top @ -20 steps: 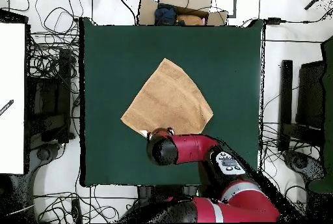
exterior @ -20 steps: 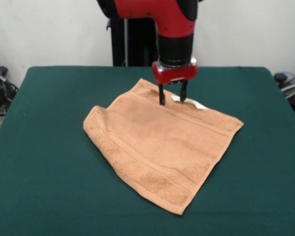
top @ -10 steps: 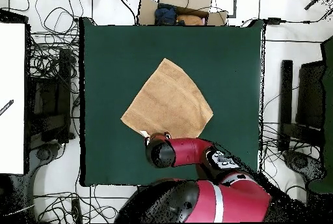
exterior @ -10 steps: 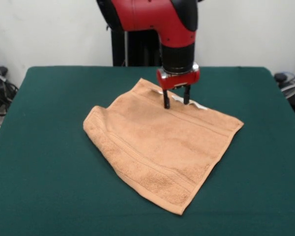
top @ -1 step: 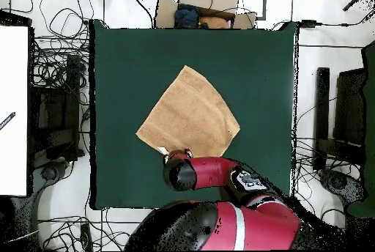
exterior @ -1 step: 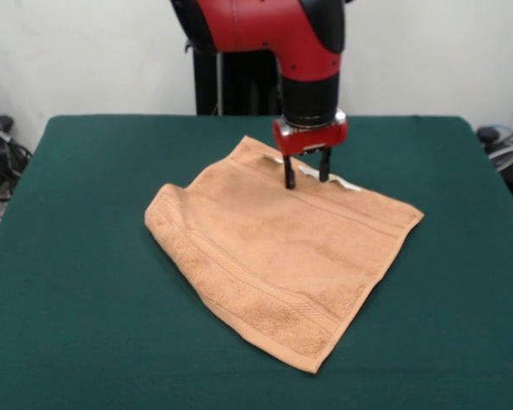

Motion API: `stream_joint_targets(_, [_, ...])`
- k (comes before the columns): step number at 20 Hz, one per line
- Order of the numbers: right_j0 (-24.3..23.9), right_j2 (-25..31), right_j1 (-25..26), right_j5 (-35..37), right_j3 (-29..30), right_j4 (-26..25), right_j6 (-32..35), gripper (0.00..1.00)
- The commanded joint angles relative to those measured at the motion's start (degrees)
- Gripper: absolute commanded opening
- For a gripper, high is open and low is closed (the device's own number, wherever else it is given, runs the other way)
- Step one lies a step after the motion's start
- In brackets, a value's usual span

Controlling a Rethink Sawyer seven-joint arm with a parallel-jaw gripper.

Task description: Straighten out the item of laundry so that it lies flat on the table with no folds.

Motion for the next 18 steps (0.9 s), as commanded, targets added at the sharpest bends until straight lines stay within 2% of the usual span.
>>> stream_joint_targets(1, [0.8,-1.6,9.1,-13.8,-5.4,2.4,14.1,1.00])
stream_joint_targets(7, [0.2,-0.5,12.8,-15.8,-5.6,3.2,13.8,1.00])
stream_joint_targets(13, [-3.7,4.2,20.8,-16.3,-10.1,0.6,11.1,1.00])
stream_joint_targets(18, [-4.5,5.2,21.9,-15.0,-10.5,0.0,10.0,1.00])
